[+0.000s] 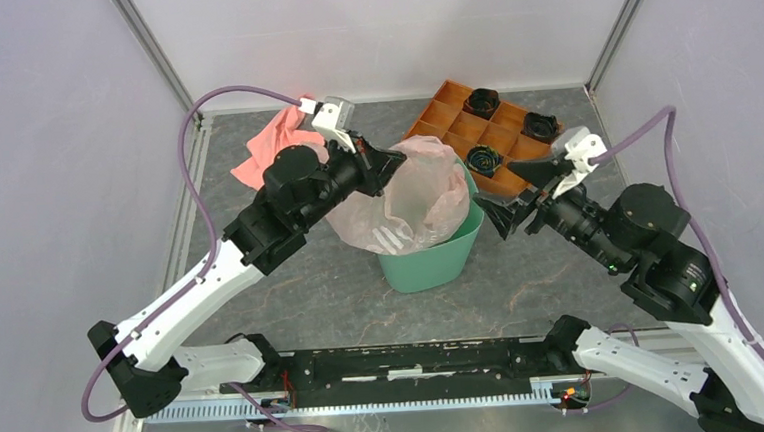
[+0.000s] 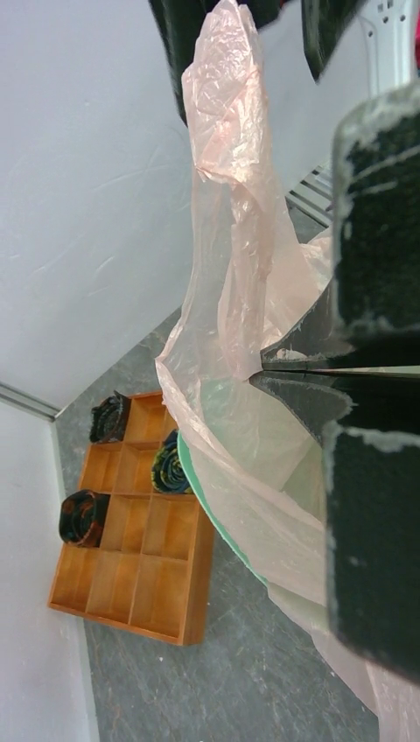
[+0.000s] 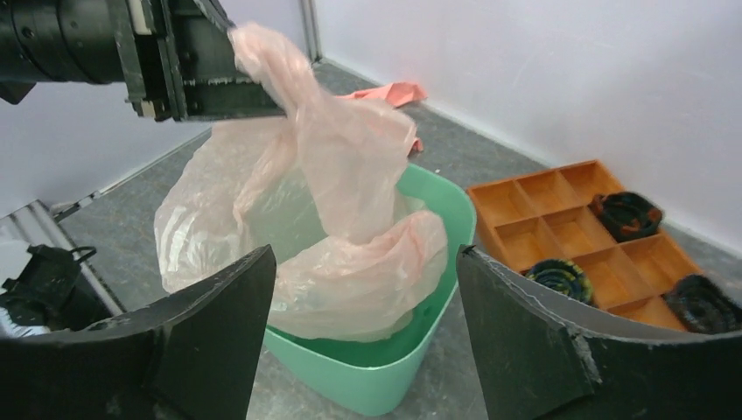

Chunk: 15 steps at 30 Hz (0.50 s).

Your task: Put the trash bags into the trash bin

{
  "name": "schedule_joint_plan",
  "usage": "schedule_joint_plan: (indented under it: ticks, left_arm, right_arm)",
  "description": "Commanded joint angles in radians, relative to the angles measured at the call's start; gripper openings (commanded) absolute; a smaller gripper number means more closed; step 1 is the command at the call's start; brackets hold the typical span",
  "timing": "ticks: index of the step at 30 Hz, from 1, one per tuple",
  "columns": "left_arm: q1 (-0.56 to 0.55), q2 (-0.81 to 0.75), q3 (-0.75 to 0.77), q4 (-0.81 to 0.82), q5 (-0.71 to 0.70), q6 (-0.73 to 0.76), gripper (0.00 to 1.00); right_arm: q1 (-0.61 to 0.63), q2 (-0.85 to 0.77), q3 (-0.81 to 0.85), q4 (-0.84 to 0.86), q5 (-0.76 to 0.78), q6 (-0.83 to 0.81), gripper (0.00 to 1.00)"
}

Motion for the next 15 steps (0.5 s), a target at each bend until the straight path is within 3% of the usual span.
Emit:
schedule_joint_plan:
  ticks: [1,3,7,11,15]
  left_arm:
    - [-0.001,-0.033,-0.024,0.114,-0.045,-0.071,0.02]
    - [-0.002,-0.029,-0.022,0.118,-0.041,-0.083,0.02]
    - [-0.002,-0.022,-0.018,0.131,-0.042,-0.102,0.02]
    - [-0.002,-0.021,0.011,0.134,-0.068,-0.109,0.02]
    - [-0.002,-0.024,0.077,0.161,-0.111,-0.096,0.02]
  right_arm:
    - [-0.002,0.076,-0.053,-0.010,-0.128,0.032,0.77]
    - [-0.002,0.123,-0.060,0.027,-0.200,0.047,0.69]
    - [-0.002,0.192,-0.094,0.085,-0.234,0.054,0.63]
    - [0.001,0.252,-0.158,0.080,-0.142,0.038,0.36]
    - [0.006,0.306,-0.218,0.075,-0.054,0.015,0.21]
